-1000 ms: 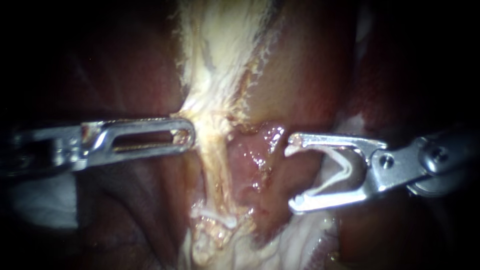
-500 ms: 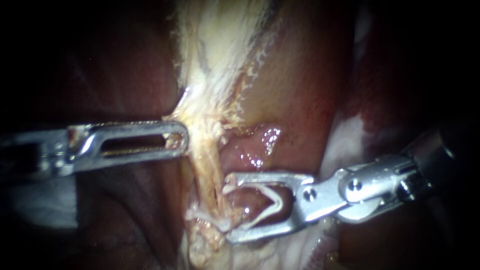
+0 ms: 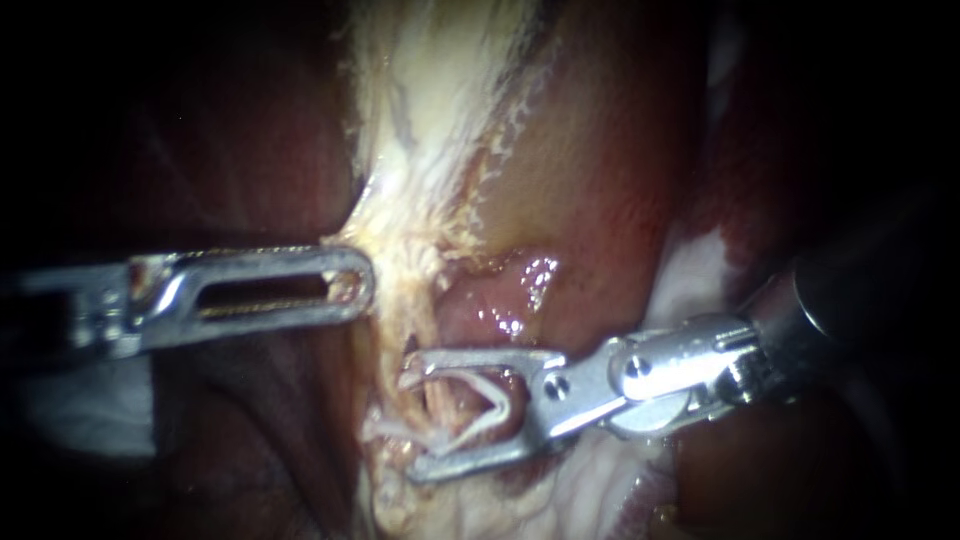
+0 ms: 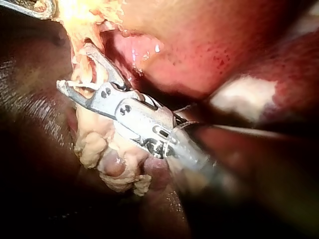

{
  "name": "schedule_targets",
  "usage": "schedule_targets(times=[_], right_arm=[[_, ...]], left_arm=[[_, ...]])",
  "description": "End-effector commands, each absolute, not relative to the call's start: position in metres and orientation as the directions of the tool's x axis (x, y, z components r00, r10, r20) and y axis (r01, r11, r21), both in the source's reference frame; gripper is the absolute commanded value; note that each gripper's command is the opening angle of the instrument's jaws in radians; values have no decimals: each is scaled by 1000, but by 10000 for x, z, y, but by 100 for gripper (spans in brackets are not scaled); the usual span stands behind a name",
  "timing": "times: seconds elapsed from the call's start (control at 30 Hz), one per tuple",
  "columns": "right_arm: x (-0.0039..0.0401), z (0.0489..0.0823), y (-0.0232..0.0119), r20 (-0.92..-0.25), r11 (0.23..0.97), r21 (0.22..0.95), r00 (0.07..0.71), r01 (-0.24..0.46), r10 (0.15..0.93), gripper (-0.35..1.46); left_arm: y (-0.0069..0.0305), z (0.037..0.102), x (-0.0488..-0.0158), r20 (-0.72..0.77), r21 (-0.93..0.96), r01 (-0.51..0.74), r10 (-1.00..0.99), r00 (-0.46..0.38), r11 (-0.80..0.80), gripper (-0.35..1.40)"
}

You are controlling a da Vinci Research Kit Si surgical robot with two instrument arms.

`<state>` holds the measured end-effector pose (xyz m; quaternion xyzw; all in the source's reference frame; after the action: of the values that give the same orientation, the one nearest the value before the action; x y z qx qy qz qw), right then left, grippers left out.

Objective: Clipping second clip left tube

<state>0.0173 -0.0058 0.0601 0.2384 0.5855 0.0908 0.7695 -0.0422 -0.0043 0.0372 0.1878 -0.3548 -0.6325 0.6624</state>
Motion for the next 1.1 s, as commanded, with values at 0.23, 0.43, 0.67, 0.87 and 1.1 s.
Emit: schedule_targets(times=[0.23, 0.43, 0.67, 0.87, 1.1], right_arm=[[184, 603, -60, -841, 855, 503, 301, 127, 449, 59], [193, 606, -65, -833, 848, 515, 305, 127, 461, 59], [201, 609, -72, -817, 827, 546, 306, 134, 489, 58], [202, 608, -76, -795, 806, 577, 317, 133, 517, 54], [201, 608, -76, -791, 803, 582, 323, 132, 520, 43]], left_arm=[[-44, 369, -423, 233, 696, 707, -971, -53, 128, -35], [-45, 369, -423, 233, 696, 707, -971, -53, 128, -35], [-45, 369, -423, 233, 696, 707, -971, -53, 128, -35], [-45, 369, -423, 233, 696, 707, -971, -53, 128, -35], [-45, 369, -423, 233, 696, 706, -971, -53, 128, -35]])
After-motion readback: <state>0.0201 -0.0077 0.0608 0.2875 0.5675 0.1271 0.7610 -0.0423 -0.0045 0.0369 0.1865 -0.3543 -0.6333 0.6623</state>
